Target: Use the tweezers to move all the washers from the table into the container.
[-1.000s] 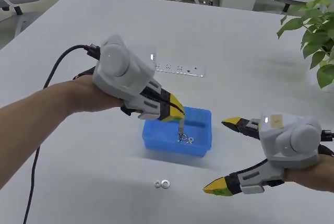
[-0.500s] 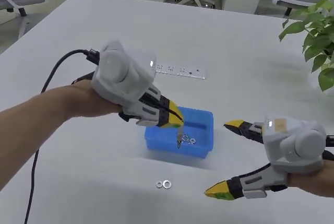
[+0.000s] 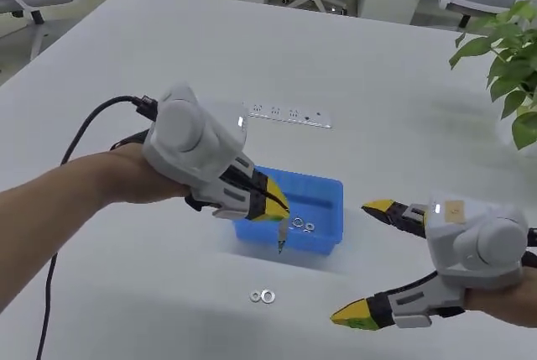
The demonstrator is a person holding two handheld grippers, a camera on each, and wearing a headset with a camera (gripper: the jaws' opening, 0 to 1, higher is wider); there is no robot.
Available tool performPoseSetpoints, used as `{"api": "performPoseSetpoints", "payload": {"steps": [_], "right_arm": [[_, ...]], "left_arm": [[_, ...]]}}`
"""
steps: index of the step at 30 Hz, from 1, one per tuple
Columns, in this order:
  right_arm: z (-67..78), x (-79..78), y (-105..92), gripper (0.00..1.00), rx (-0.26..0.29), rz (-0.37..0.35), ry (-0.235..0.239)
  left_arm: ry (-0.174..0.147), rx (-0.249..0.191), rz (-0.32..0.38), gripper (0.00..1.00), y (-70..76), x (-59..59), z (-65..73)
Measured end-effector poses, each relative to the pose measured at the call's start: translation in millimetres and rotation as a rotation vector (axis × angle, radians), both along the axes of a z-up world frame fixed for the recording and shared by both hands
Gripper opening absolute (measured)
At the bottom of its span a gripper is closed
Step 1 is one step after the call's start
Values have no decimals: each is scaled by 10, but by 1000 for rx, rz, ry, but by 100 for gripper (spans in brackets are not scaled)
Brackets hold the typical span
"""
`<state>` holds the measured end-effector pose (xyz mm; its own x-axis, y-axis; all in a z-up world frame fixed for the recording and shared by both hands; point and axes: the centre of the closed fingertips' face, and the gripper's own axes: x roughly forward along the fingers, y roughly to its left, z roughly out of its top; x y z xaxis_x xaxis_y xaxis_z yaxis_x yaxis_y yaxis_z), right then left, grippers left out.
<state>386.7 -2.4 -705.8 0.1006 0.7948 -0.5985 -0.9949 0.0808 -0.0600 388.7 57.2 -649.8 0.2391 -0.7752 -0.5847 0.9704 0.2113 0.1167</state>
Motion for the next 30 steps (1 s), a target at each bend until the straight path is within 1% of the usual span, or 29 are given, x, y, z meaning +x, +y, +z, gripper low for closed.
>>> {"api": "performPoseSetpoints", "payload": {"steps": [7, 12, 19, 30], "right_arm": [[-26, -43, -1, 100, -4, 2, 5], [-33, -46, 1, 100, -5, 1, 4], [-53, -73, -15, 99, -8, -2, 7], [-84, -121, -24, 98, -18, 1, 15]], "left_arm": [[11, 5, -4, 3, 3, -55, -94], [20, 9, -11, 3, -3, -102, -159], [27, 18, -21, 3, -21, -188, -237], [43, 26, -27, 3, -10, -289, -328]]}}
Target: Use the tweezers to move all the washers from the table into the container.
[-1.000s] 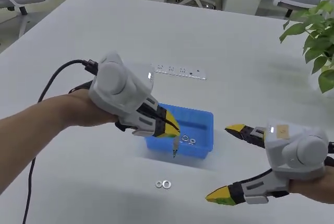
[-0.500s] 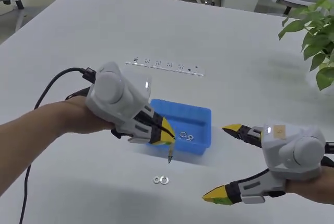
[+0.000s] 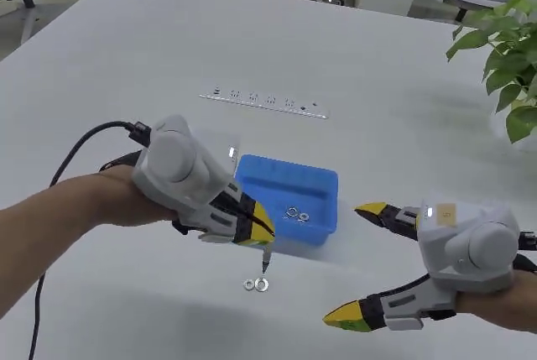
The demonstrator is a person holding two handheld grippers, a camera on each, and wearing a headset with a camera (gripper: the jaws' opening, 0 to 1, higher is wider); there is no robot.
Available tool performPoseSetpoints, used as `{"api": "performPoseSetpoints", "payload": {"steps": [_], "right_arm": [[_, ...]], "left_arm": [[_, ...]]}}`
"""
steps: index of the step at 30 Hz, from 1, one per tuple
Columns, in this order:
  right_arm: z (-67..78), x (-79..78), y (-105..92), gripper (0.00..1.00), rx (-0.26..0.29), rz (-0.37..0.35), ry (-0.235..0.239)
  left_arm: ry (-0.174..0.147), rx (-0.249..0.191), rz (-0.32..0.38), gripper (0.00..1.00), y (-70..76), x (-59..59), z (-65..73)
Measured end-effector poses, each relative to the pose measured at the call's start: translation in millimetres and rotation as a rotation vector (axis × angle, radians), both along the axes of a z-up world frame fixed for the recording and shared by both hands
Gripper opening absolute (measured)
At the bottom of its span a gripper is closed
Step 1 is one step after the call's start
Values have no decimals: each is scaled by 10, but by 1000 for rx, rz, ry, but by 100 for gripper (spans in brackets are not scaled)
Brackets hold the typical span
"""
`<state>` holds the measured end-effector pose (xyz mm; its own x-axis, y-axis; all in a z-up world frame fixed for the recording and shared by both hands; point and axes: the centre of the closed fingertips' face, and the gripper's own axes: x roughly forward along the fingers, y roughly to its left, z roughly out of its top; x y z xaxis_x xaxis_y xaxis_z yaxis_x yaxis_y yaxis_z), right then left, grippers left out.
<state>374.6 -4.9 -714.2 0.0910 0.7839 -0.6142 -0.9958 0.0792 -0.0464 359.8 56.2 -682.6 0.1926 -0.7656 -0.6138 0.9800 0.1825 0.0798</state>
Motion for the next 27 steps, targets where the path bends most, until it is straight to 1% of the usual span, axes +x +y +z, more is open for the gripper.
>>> {"api": "performPoseSetpoints", "payload": {"steps": [6, 9, 14, 18, 27], "right_arm": [[-19, -25, 7, 97, -3, 4, 4], [-25, -47, 12, 97, -6, 7, 7], [-49, -65, 12, 97, -13, 12, 10], [-41, -65, 14, 97, -14, 12, 10], [-54, -73, 12, 97, -17, 12, 13]], "left_arm": [[8, -3, 5, 3, 10, -40, -28], [9, -13, 13, 3, 8, -43, -26], [8, -14, 15, 3, 9, -54, -23], [6, -15, 16, 3, 16, -49, -19], [12, -19, 13, 3, 5, -68, -11]]}}
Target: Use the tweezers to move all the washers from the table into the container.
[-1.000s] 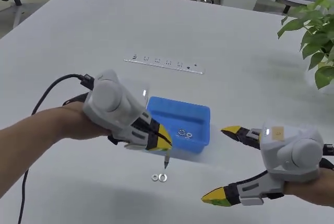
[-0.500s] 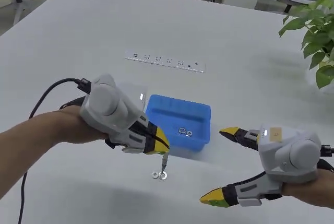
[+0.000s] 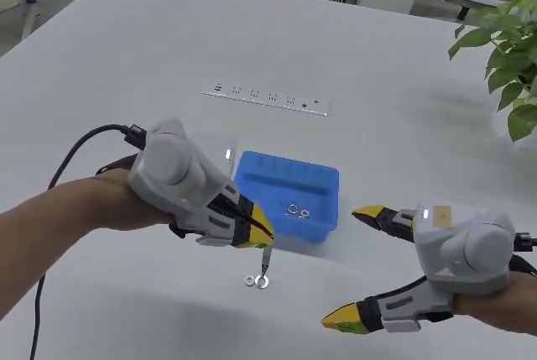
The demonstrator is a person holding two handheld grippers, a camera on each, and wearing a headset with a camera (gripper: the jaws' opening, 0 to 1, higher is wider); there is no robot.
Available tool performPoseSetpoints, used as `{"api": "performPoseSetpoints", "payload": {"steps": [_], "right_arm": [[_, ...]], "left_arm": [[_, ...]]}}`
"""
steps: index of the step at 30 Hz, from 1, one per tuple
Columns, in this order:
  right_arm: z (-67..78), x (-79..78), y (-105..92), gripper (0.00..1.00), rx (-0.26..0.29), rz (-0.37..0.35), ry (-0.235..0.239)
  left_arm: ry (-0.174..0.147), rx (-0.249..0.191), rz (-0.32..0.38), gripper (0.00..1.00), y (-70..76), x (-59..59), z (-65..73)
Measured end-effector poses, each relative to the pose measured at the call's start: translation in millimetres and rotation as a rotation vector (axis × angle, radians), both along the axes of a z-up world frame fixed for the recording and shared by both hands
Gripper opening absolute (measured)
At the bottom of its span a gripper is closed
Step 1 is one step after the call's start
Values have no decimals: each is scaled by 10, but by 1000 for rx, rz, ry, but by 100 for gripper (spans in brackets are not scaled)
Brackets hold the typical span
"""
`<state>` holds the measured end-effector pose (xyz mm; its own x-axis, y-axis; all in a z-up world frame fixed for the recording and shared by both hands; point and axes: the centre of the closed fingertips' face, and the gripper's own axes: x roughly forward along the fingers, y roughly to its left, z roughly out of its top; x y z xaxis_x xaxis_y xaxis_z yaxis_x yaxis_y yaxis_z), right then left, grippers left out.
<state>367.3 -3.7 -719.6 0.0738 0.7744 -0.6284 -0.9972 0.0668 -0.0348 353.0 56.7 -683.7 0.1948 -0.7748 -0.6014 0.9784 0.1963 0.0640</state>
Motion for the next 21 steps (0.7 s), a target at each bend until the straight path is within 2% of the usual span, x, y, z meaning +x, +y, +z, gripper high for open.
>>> {"api": "performPoseSetpoints", "payload": {"steps": [15, 21], "right_arm": [[-8, -25, 17, 95, -5, 12, 3], [-27, -45, 41, 90, -6, 40, 0]], "left_arm": [[-6, 4, -4, 3, -5, -31, -33], [-6, 7, -7, 3, 3, -28, -32]]}}
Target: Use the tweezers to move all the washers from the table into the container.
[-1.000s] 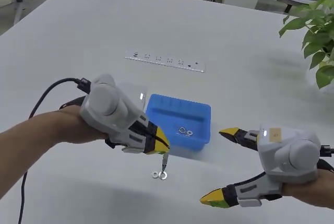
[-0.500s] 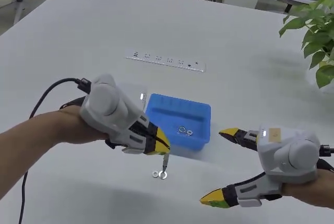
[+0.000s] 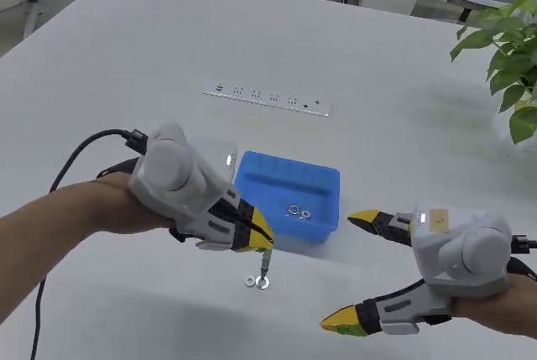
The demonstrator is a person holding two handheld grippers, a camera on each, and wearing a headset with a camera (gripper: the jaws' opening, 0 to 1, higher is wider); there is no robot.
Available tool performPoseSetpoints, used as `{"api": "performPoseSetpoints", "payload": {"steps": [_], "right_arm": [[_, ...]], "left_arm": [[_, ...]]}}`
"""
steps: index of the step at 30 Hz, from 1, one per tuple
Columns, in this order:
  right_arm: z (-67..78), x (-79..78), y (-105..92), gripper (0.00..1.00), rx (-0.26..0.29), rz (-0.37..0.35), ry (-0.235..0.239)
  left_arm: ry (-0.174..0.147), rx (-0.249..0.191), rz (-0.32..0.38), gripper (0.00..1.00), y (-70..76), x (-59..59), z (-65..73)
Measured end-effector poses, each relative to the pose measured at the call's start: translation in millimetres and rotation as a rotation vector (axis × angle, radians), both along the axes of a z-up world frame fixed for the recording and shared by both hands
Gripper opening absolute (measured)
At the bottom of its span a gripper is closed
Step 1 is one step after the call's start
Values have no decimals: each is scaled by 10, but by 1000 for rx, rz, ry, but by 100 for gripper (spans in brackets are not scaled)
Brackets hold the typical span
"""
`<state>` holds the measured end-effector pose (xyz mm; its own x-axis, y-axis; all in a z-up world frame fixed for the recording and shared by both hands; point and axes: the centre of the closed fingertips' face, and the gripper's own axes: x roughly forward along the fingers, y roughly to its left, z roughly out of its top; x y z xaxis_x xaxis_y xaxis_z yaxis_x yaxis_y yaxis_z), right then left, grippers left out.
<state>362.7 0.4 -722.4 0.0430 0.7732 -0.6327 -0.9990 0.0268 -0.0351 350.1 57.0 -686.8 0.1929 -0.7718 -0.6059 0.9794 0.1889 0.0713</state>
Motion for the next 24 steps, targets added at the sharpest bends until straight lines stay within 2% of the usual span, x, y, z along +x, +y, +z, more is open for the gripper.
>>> {"api": "performPoseSetpoints", "payload": {"steps": [9, 24], "right_arm": [[-16, -2, 88, 82, -1, 56, -22], [-93, -15, 284, 61, -21, 145, -48]], "left_arm": [[13, 2, -13, 3, 0, -7, -10], [18, 11, -29, 3, -38, -24, -1]]}}
